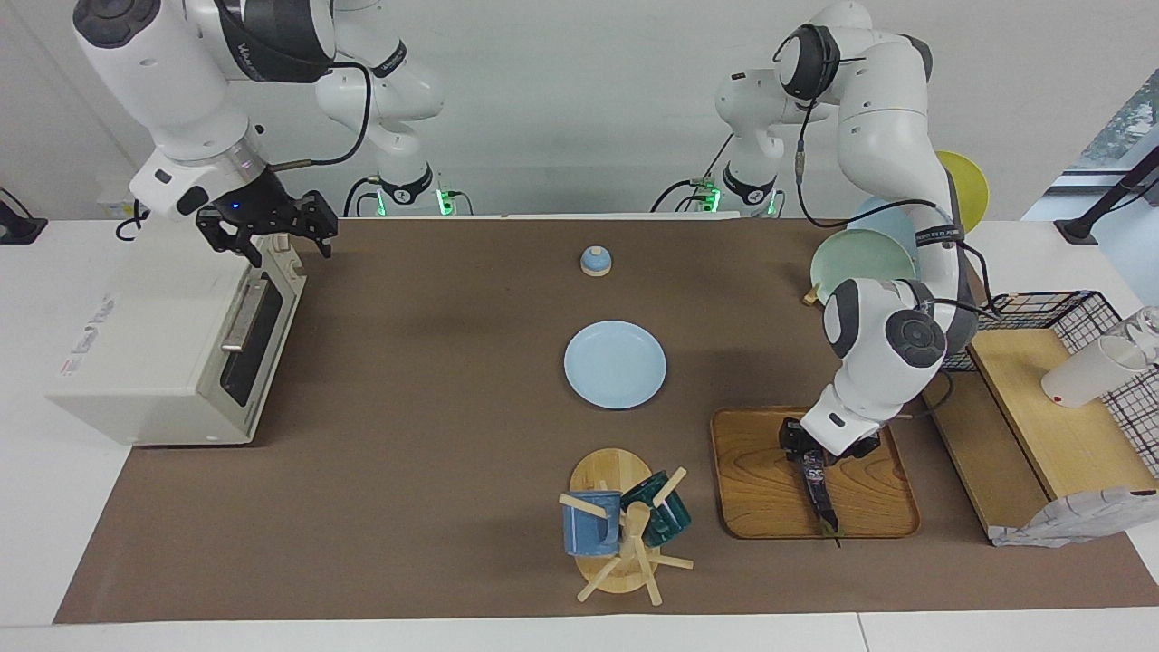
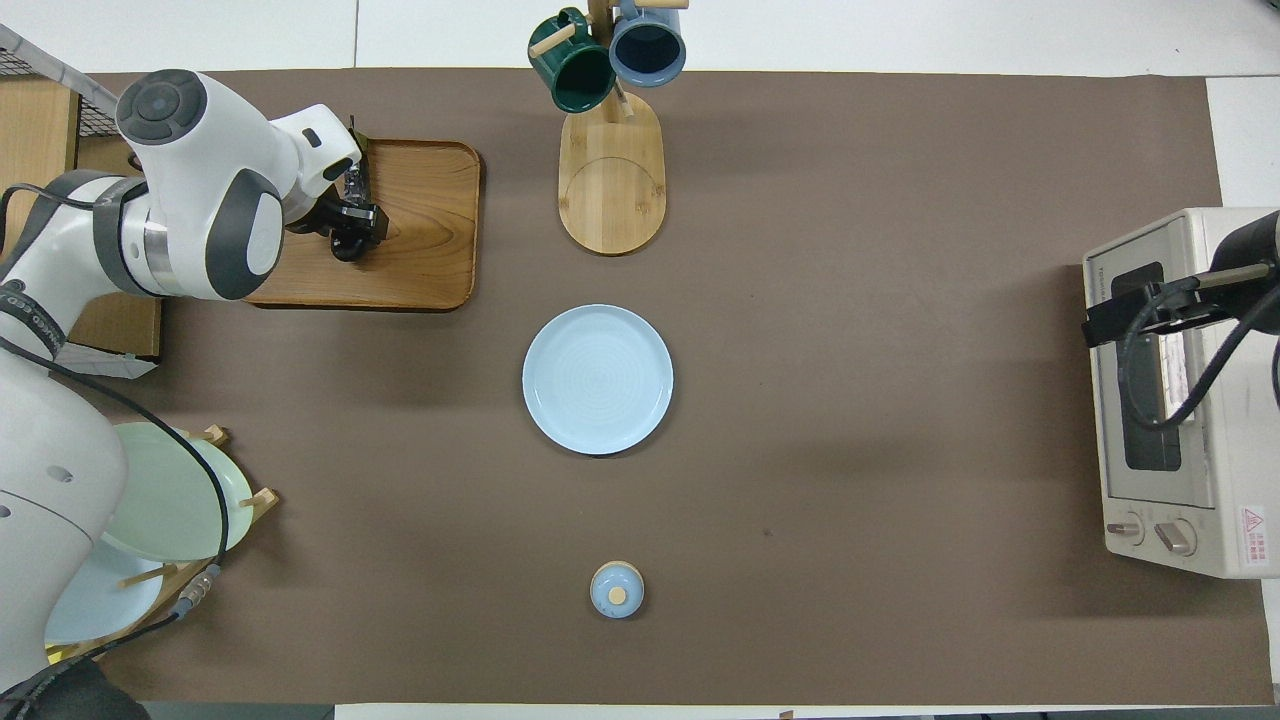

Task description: Put eggplant into oven

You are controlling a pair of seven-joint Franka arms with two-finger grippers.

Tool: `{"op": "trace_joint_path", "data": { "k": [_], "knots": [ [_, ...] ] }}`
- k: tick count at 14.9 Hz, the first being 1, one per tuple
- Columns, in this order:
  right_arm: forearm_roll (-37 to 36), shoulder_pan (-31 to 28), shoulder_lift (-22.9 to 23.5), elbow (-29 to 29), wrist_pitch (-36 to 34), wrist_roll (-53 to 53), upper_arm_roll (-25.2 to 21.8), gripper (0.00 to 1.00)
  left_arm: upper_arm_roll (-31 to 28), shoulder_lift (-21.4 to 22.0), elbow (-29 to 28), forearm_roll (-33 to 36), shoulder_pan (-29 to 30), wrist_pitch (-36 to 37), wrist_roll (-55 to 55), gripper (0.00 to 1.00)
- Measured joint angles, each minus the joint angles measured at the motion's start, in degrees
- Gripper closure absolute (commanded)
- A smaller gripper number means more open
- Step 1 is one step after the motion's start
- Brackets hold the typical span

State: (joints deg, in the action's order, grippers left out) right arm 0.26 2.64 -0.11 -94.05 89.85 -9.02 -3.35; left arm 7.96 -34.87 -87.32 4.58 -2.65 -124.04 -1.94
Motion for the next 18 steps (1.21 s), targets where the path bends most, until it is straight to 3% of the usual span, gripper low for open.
{"op": "trace_joint_path", "data": {
  "k": [1,6,11,14,18],
  "knots": [
    [-0.27,0.0,-0.02,-0.58,0.94,0.0,0.0,1.0,0.0,0.0,0.0,0.07,0.0,0.03,-0.06,1.0],
    [-1.74,-0.01,-1.07,-5.58,7.22,0.0,-0.01,1.0,0.24,0.94,1.68,0.08,-0.02,3.7,-0.07,1.0],
    [-7.42,-2.09,-2.74,-12.69,13.91,0.94,-0.21,1.0,1.08,11.06,1.72,-3.48,-0.99,16.45,3.02,1.0],
    [-11.79,-4.56,-2.62,-17.41,20.0,1.34,-0.3,1.0,1.22,16.32,0.73,-4.09,-5.74,22.11,10.56,1.0],
    [-13.44,-5.94,-2.33,-19.74,21.23,1.48,-0.33,1.0,1.41,18.33,-3.11,-4.83,-14.81,21.65,21.2,1.0]
  ]
}}
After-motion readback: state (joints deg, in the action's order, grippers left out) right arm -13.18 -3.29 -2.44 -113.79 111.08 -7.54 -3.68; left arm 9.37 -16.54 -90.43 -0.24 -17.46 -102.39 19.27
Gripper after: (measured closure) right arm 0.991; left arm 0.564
